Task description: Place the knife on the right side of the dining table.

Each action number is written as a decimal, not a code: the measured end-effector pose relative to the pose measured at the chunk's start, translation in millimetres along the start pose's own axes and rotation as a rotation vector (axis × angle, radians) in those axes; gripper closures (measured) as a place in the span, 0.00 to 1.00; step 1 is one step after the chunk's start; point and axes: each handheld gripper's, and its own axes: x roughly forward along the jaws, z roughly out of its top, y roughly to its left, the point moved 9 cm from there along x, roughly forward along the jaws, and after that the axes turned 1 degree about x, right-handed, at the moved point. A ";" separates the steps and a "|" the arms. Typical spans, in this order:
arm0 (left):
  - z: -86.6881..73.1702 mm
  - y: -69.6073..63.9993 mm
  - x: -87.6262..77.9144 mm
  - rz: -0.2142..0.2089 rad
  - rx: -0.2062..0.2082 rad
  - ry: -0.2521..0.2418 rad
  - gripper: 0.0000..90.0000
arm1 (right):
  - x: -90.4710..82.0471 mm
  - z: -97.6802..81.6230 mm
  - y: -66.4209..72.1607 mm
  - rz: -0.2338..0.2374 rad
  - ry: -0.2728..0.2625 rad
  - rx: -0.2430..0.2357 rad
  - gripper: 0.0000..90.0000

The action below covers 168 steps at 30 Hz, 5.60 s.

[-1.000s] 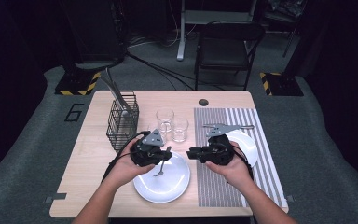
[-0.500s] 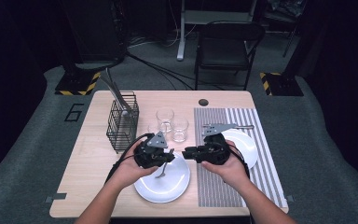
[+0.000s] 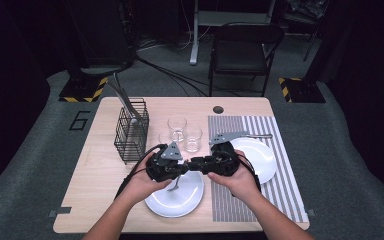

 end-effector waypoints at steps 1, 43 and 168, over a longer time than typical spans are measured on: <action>0.2 -0.1 0.3 0.000 0.001 -0.002 0.96 | 0.9 0.2 0.2 -0.001 0.000 0.006 0.78; -18.9 -1.6 17.9 -0.017 -0.044 0.023 0.93 | 12.1 1.2 -7.5 -0.031 0.013 0.054 0.89; -29.2 -16.8 23.3 0.128 -0.078 -0.079 0.83 | 20.3 -8.2 -27.6 -0.080 -0.012 0.215 0.88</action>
